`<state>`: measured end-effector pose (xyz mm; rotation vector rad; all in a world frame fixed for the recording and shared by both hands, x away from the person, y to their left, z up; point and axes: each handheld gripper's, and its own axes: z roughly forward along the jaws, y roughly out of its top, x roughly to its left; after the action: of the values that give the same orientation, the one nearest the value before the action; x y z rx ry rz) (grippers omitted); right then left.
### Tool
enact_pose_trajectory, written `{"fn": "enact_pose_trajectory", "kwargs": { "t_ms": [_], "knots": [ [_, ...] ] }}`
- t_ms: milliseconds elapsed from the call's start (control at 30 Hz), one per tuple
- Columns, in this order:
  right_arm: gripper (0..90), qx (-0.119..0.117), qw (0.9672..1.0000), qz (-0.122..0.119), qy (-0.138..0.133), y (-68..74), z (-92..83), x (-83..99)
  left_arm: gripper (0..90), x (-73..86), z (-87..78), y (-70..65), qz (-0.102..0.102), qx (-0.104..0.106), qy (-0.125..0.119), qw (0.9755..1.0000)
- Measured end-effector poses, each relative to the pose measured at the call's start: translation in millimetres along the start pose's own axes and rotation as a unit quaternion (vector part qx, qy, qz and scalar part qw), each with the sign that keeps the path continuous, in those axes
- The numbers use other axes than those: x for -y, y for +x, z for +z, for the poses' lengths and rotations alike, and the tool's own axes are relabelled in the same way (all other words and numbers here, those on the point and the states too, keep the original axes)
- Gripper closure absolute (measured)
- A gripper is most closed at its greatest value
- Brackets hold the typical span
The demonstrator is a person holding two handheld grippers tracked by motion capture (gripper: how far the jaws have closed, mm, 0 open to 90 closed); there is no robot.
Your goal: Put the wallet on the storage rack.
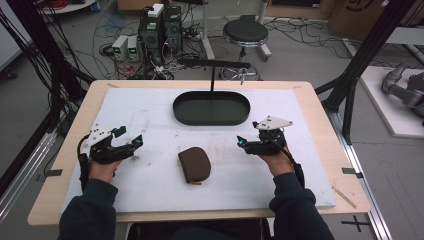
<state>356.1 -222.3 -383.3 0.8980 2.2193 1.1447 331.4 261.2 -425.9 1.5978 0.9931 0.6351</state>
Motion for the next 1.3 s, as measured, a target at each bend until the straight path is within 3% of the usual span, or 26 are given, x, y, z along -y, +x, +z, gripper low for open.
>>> {"fn": "enact_pose_trajectory", "kwargs": {
  "t_ms": [100,133,167,200,267,367,500,633,667,767,833,900,933,1233,1267,1300],
  "knots": [
    [23.1,-0.014,0.9999,-0.005,-0.003,11.3,3.3,-3.8,22.7,-0.3,-1.0,-1.7,0.000,-0.002,-0.001,1.0000],
    [23.1,-0.030,0.9995,-0.012,-0.005,20.4,7.0,-6.0,22.8,-0.6,-1.5,-2.8,0.004,-0.001,-0.002,1.0000],
    [23.1,-0.030,0.9995,-0.012,-0.005,20.4,7.0,-6.0,22.8,-0.6,-1.5,-2.8,0.004,-0.001,-0.002,1.0000],
    [23.1,-0.052,0.9984,-0.020,-0.005,33.1,13.9,-7.7,22.8,-0.7,-1.4,-3.2,0.007,-0.002,0.000,1.0000],
    [23.1,-0.061,0.9978,-0.027,-0.003,39.9,18.7,-8.4,22.8,-0.7,-1.3,-3.2,0.008,-0.003,0.001,1.0000],
    [23.1,-0.084,0.9954,-0.045,0.013,59.3,34.1,-9.8,22.8,-0.5,-1.1,-2.4,0.007,-0.003,0.001,1.0000],
    [23.1,-0.111,0.9923,-0.051,0.021,77.5,51.0,-12.0,22.8,0.2,-1.7,0.0,0.003,-0.006,0.001,1.0000],
    [23.1,-0.127,0.9905,-0.047,0.025,86.6,59.7,-12.3,22.8,0.5,-1.4,1.0,0.002,-0.007,0.001,1.0000],
    [23.1,-0.135,0.9887,-0.056,0.034,94.2,65.4,-11.8,22.8,0.5,-1.2,0.9,0.003,-0.006,0.002,1.0000],
    [22.7,-0.126,0.9862,-0.086,0.065,100.2,75.1,-7.6,22.8,0.4,-1.3,0.7,0.002,-0.006,0.002,1.0000],
    [22.1,-0.133,0.9862,-0.073,0.065,96.2,76.7,-6.3,22.8,0.4,-1.5,0.9,0.003,-0.006,0.002,1.0000],
    [22.1,-0.129,0.9865,-0.076,0.067,95.8,75.6,-6.6,22.8,0.4,-1.5,0.8,0.003,-0.007,0.002,1.0000],
    [23.1,-0.113,0.9867,-0.096,0.065,92.2,73.0,-6.7,22.8,0.4,-1.5,0.7,0.002,-0.006,0.002,1.0000],
    [25.1,-0.084,0.9869,-0.117,0.072,75.4,65.4,-4.4,22.8,0.1,-1.8,0.8,0.003,-0.007,0.001,1.0000],
    [25.3,-0.078,0.9870,-0.120,0.073,72.6,64.6,-4.1,22.8,0.1,-1.8,0.8,0.004,-0.007,0.001,1.0000],
    [28.1,-0.056,0.9873,-0.124,0.082,66.9,63.0,-3.1,22.8,0.1,-1.8,0.7,0.003,-0.006,0.001,1.0000]
  ]
}}
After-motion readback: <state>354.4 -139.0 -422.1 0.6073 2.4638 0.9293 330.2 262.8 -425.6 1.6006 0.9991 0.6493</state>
